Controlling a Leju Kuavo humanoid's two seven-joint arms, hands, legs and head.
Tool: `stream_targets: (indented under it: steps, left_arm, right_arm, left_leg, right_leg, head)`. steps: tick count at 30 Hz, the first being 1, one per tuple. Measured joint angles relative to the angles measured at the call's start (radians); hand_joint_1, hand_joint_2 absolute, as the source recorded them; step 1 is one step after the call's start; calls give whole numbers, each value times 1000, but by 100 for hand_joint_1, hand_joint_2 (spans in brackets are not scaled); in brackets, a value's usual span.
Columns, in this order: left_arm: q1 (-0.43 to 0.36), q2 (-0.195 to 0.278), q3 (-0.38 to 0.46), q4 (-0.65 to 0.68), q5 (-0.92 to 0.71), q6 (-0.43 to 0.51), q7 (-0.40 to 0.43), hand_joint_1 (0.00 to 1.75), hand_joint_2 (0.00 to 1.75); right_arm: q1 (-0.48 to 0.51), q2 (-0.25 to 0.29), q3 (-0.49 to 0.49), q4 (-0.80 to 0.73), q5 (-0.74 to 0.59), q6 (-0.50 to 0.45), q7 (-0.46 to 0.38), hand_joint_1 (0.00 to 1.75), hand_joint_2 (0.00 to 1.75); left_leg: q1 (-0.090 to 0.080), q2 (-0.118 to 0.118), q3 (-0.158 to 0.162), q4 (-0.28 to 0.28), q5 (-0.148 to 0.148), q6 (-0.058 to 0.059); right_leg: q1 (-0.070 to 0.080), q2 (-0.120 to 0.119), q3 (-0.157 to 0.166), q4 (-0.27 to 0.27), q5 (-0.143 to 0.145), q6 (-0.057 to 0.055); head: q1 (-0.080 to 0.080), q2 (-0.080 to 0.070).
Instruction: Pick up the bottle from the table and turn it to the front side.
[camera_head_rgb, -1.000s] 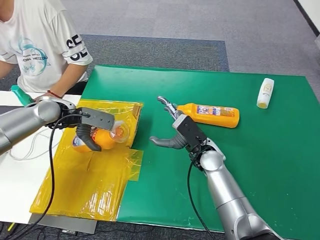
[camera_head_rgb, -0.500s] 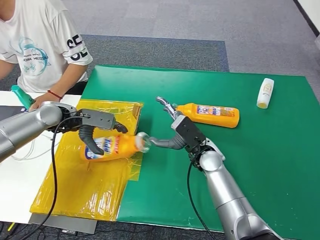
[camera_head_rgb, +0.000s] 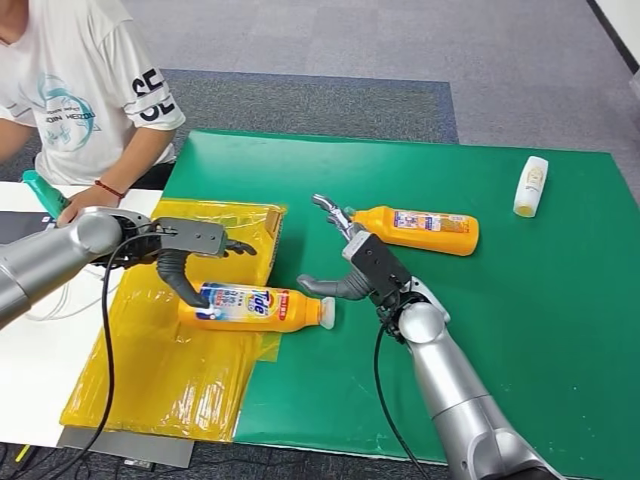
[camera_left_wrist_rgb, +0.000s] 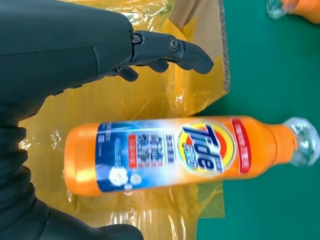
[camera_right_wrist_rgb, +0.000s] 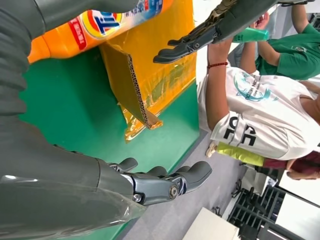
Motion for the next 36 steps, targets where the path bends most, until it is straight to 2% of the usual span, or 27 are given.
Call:
stream_targets:
  steps: [4, 7, 9, 11, 14, 17, 21, 24, 27, 32, 36]
  left_arm:
    - [41, 9, 40, -4, -31, 66, -45, 0, 175]
    - [134, 10, 132, -27, -87, 199, -133, 0, 175]
    - [253, -2, 250, -75, -152, 297, -197, 0, 175]
    - [397, -30, 404, -150, -224, 347, -247, 0, 175]
    - [590, -89, 626, -282, -316, 368, -295, 0, 175]
    - [747, -150, 824, -416, -377, 370, -313, 0, 175]
    - [898, -215, 1013, -548, -435, 363, -331, 0, 175]
    - [981, -257, 1108, -614, -474, 369, -345, 0, 175]
    - [1039, -291, 1169, -663, -510, 390, -352, 0, 175]
    - [1098, -347, 1233, -722, -595, 470, -360, 0, 175]
    - [1132, -410, 1282, -770, -663, 556, -363, 0, 175]
  right_arm:
    - [8, -1, 0, -9, -7, -8, 3, 0, 175]
    - [24, -5, -1, -28, -46, 7, 2, 0, 175]
    - [45, -14, -6, -53, -108, 45, -4, 0, 175]
    - [73, -30, -18, -83, -186, 95, -17, 0, 175]
    - [123, -56, -44, -133, -276, 152, -36, 0, 175]
    - [184, -80, -71, -196, -320, 180, -39, 0, 175]
    - [244, -101, -98, -275, -346, 201, -36, 0, 175]
    - [276, -110, -107, -322, -353, 207, -33, 0, 175]
    - [300, -114, -110, -361, -352, 205, -32, 0, 175]
    - [337, -115, -110, -433, -303, 154, -43, 0, 175]
    - [371, -110, -111, -515, -254, 117, -55, 0, 175]
  left_leg:
    - [0, 0, 0, 0, 0, 0]
    - [0, 0, 1, 0, 0, 0]
    - [-1, 1, 1, 0, -1, 0]
    - [-1, 1, 1, 0, -2, 0]
    - [-1, 1, 0, 0, -3, 1]
    - [-1, 2, 0, 0, -5, 2]
    - [-1, 2, 0, 0, -5, 2]
    - [0, 2, 0, 0, -5, 2]
    - [0, 2, 0, 0, -5, 1]
    - [0, 2, 0, 0, -5, 2]
    - [0, 2, 0, 0, -5, 2]
  right_leg:
    - [0, 0, 0, 0, 0, 0]
    - [0, 0, 0, 0, 0, 0]
    - [-1, 1, 0, -1, -1, 0]
    - [-1, 1, 0, -1, -1, 1]
    - [-1, 1, 0, -3, -2, 1]
    - [-2, 2, 0, -4, -2, 1]
    - [-1, 2, -1, -4, -2, 1]
    - [0, 2, -1, -3, -2, 1]
    - [0, 2, -1, -3, -2, 1]
    - [0, 2, 0, -3, -2, 1]
    - [0, 1, 0, -3, -2, 1]
  head:
    - [0, 0]
    - [0, 0]
    - [0, 0]
    - [0, 0]
    - [0, 0]
    - [0, 0]
    - [0, 0]
    - [0, 0]
    - [0, 0]
    - [0, 0]
    - [0, 0]
